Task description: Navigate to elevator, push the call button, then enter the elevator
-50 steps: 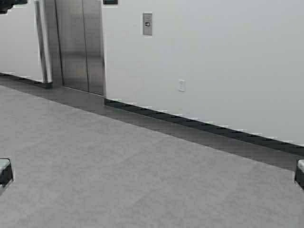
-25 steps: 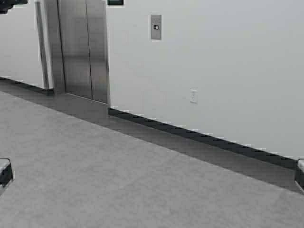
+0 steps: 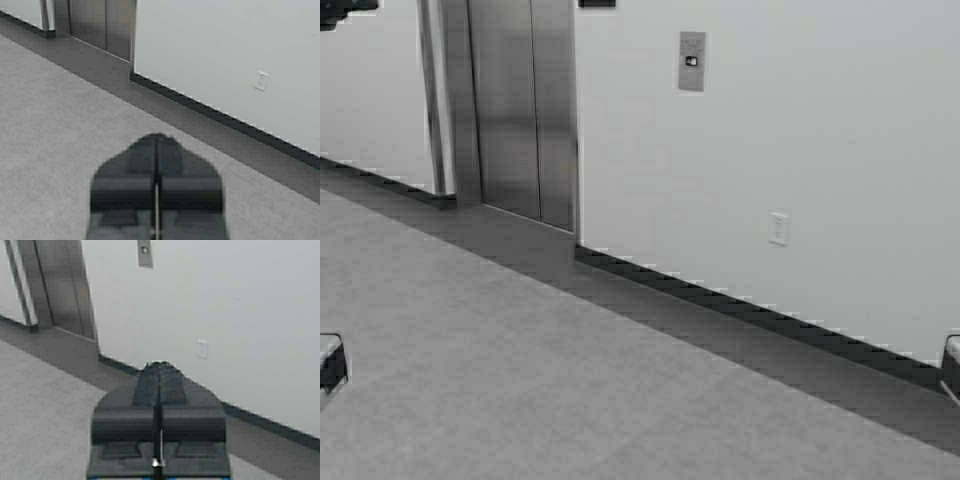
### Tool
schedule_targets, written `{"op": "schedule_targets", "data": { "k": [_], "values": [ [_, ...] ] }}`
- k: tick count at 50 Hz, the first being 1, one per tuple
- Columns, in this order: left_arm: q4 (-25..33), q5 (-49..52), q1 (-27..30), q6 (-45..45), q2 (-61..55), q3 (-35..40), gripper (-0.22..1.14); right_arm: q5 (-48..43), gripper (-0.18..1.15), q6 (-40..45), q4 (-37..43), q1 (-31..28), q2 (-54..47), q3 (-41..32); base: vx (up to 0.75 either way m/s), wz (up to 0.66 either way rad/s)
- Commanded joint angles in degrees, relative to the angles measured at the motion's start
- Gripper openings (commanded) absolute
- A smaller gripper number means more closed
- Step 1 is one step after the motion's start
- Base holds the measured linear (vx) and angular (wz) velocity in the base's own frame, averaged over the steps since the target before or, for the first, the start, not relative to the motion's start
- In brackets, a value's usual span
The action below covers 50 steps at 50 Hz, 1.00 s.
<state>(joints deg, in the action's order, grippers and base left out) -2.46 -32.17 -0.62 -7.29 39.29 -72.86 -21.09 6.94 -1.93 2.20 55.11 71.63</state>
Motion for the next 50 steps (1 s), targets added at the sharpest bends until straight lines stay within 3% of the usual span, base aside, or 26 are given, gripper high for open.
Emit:
{"op": "schedule_targets", "data": {
  "k": [1,50],
  "values": [
    [-0.2,-0.4,0.1,-0.3,0.6,1.1,0.02,-0.4,0.05,-0.1,0.0,-0.1,0.4,-0.9,0.68,0.10],
    [-0.2,-0.8,0.1,-0.4,2.1,1.1,0.02,-0.2,0.05,-2.5,0.0,-0.1,1.2,-0.4,0.61,0.12]
  ]
}}
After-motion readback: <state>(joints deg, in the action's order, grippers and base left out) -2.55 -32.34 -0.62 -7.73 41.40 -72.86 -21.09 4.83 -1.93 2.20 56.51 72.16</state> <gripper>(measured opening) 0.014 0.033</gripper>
